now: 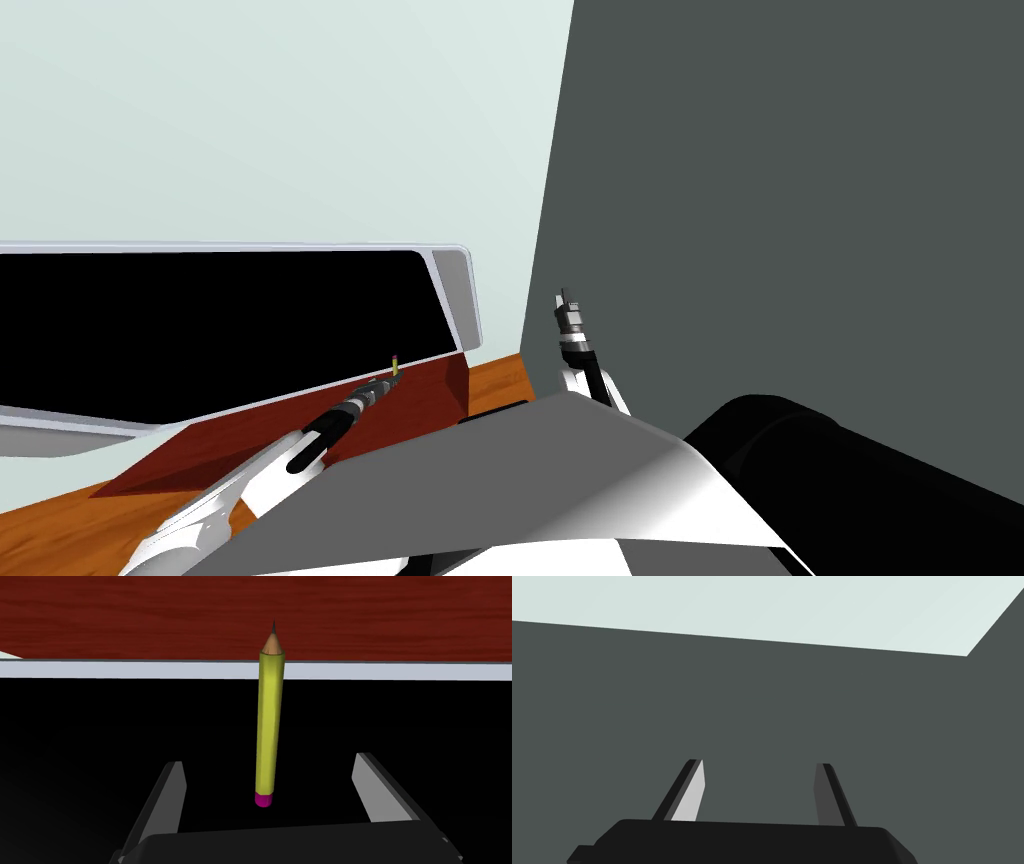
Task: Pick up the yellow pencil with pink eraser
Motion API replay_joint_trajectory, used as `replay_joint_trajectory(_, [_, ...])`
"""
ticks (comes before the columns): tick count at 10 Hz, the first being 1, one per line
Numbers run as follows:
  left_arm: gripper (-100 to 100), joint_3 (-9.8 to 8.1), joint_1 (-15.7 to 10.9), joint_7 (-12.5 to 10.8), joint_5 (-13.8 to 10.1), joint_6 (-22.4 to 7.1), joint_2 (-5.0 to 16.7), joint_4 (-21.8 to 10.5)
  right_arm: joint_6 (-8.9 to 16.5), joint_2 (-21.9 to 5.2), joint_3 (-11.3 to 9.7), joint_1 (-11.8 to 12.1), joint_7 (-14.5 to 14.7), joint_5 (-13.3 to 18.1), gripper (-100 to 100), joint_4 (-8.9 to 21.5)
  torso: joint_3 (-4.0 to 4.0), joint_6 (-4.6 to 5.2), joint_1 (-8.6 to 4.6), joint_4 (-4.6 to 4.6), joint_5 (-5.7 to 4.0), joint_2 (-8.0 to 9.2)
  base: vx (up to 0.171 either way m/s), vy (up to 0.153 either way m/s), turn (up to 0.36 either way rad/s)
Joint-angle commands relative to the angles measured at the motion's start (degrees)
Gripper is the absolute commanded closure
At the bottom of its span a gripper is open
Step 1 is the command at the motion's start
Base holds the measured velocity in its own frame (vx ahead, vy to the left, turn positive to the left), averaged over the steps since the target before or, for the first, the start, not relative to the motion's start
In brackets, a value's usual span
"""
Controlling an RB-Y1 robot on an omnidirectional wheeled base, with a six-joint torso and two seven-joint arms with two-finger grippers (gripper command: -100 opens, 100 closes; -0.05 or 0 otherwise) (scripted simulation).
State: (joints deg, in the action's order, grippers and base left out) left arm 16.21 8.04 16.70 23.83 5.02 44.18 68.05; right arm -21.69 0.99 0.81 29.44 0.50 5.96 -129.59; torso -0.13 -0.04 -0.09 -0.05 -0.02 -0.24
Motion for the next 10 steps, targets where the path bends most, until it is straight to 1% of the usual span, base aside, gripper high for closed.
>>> replay_joint_trajectory(1, [-100,0.69,-0.5,0.0,0.2,-1.2,0.8,-2.4,0.0,0.0,0.0,0.0,0.0,0.0,0,0.0,0.00,0.00,0.00,0.00,0.00,0.00,0.100,-0.058,-0.110])
replay_joint_trajectory(2, [-100,0.81,-0.6,0.1,0.3,-1.5,0.9,-3.1,0.0,0.0,0.0,0.0,0.0,0.0,0,0.0,-0.06,0.02,-0.08,-0.02,-0.02,-0.11,0.112,-0.054,-0.090])
replay_joint_trajectory(3, [-100,0.64,-1.0,0.3,0.4,-1.0,0.3,-3.3,0.0,0.0,0.0,0.0,0.0,0.0,0,0.0,-0.10,0.00,-0.08,-0.04,-0.02,-0.16,0.009,-0.020,0.041])
replay_joint_trajectory(4, [0,0.61,-1.0,0.3,0.5,-0.9,0.3,-3.5,0.0,0.0,0.0,0.0,0.0,0.0,0,0.0,0.04,-0.02,0.01,0.01,-0.01,0.09,0.000,0.000,0.000])
replay_joint_trajectory(5, [-100,-0.39,-2.5,0.5,0.4,-1.3,-0.7,-6.2,0.0,0.0,0.0,0.0,0.0,0.0,0,0.0,0.11,-0.02,0.08,0.04,0.01,0.19,-0.056,0.030,-0.260])
replay_joint_trajectory(6, [-100,-0.39,-2.5,0.5,0.4,-1.3,-0.7,-6.2,0.0,0.0,0.0,0.0,0.0,0.0,0,0.0,0.20,0.06,0.19,0.08,0.03,0.37,-0.076,0.041,-0.162])
replay_joint_trajectory(8, [-100,-1.40,-4.1,0.7,0.4,-1.6,-1.8,-8.8,0.0,0.0,0.0,0.0,0.0,0.0,0,0.0,0.30,-0.01,0.24,0.11,0.05,0.52,-0.086,0.032,-0.134])
replay_joint_trajectory(10, [-100,-2.41,-5.6,0.9,0.4,-2.0,-2.9,-11.5,0.0,0.0,0.0,0.0,0.0,0.0,0,0.0,0.33,0.01,0.22,0.13,0.04,0.57,-0.090,0.027,-0.221])
